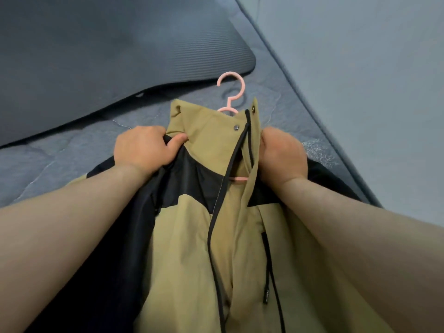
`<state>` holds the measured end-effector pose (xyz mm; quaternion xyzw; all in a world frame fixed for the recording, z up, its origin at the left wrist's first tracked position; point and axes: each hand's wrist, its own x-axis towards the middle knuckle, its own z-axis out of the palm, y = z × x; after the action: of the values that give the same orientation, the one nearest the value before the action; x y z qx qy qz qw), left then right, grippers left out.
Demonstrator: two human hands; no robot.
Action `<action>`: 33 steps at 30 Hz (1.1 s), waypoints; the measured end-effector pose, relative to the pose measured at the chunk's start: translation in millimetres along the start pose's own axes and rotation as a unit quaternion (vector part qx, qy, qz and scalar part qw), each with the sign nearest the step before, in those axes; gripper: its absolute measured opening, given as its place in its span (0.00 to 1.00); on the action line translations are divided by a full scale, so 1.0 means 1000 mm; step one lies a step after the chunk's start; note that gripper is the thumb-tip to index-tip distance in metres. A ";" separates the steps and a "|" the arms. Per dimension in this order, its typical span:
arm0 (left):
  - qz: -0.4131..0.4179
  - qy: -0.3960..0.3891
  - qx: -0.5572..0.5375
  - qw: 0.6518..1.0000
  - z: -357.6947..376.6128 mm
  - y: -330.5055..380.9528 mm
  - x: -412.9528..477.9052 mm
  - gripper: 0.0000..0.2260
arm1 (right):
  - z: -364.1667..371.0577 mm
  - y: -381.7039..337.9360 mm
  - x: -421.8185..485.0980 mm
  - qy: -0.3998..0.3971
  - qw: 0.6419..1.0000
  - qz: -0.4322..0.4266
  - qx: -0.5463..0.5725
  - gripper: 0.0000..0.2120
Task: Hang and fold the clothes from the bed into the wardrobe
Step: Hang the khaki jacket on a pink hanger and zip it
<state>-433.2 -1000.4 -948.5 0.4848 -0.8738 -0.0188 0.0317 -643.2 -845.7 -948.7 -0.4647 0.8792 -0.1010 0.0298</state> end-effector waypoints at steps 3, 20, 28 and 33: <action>0.006 -0.004 -0.010 1.000 -0.007 0.003 0.002 0.28 | -0.019 -0.006 -0.026 -0.005 1.000 -0.002 0.026 0.23; -0.053 -0.033 -0.119 0.991 -0.049 0.015 -0.027 0.27 | -0.001 -0.028 -0.210 -0.064 0.997 -0.034 0.036 0.36; 0.061 -0.023 -0.316 0.947 -0.123 0.081 -0.377 0.08 | -0.018 -0.032 -0.215 -0.061 0.995 -0.037 0.070 0.31; -0.023 -0.153 -0.342 0.927 -0.093 0.069 -0.498 0.23 | -0.094 -0.036 -0.317 -0.092 0.971 -0.029 0.218 0.10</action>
<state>-222.0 -541.0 -869.6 0.4563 -0.7971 -0.3909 0.0606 -448.1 -590.2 -862.3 -0.4797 0.8155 -0.2480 0.2084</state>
